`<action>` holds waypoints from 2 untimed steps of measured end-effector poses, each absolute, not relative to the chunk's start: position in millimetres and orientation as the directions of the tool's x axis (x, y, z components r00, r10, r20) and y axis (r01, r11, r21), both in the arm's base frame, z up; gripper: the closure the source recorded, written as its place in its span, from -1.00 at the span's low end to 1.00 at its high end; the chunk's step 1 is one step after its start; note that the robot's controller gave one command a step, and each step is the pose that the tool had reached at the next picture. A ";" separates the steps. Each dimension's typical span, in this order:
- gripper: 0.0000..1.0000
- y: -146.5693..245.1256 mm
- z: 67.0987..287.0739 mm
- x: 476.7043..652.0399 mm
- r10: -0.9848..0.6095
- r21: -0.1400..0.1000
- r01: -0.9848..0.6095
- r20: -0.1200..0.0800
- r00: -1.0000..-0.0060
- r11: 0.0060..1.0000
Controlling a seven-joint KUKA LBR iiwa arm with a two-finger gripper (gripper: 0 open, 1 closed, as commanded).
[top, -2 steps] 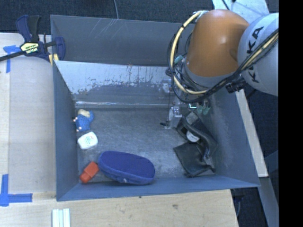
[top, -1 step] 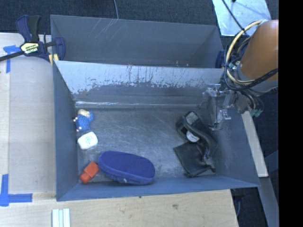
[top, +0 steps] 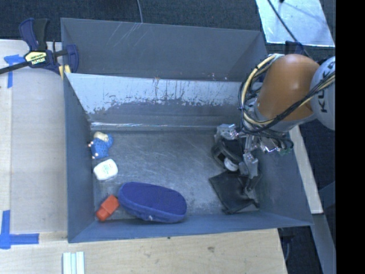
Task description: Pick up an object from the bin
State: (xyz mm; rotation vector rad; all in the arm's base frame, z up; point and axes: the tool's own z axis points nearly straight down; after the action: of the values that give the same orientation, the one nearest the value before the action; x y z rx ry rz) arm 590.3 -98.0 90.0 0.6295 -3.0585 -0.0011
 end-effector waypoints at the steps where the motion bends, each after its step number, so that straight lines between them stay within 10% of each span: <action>1: -1.00 -88.1 79.5 593.3 -0.783 0.022 -0.784 -0.020 -0.621 0.621; 2: 1.00 -88.4 79.4 593.1 -0.783 0.023 -0.784 -0.018 -0.621 0.621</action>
Offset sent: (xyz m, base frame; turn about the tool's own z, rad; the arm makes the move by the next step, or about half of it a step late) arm -0.0009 -0.0081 -0.0200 -0.4999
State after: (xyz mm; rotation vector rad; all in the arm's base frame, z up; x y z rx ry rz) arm 593.1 -88.4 79.4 1.3701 -2.8339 -0.0452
